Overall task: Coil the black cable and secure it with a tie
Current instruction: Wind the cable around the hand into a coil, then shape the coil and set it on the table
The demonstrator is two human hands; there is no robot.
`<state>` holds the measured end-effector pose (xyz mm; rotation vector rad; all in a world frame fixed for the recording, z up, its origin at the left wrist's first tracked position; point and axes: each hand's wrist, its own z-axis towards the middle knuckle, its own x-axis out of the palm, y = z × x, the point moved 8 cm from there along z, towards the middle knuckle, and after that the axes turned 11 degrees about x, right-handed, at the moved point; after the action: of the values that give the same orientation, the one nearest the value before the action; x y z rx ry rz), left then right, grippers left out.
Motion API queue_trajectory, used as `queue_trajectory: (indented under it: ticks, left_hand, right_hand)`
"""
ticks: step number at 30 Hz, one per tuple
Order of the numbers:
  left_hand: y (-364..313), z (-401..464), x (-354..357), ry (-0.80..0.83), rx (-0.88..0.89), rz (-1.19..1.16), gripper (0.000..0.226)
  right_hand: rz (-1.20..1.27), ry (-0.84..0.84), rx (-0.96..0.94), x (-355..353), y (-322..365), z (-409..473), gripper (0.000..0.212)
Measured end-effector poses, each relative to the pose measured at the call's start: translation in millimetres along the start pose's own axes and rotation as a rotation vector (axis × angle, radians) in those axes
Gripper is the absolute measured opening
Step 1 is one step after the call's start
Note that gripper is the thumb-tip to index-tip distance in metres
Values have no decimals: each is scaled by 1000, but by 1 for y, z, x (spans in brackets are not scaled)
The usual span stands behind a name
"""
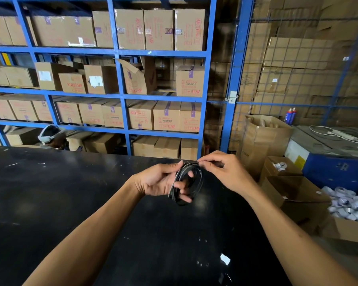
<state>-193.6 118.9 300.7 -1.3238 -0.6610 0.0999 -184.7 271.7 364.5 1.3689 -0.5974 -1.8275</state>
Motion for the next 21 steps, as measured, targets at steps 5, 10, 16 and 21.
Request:
queue_trajectory:
  ticks: [5, 10, 16, 21]
  left_hand:
    - [-6, 7, -16, -174, 172, -187, 38]
    - [-7, 15, -29, -346, 299, -280, 38]
    - [-6, 14, -20, -362, 335, -342, 35]
    - [-12, 11, -16, -378, 385, -363, 42]
  right_hand:
    - [2, -43, 24, 20, -2, -16, 30]
    - [216, -13, 158, 49, -11, -25, 53]
    - [546, -139, 282, 53, -24, -19, 34]
    - [684, -118, 351, 63, -25, -14, 36]
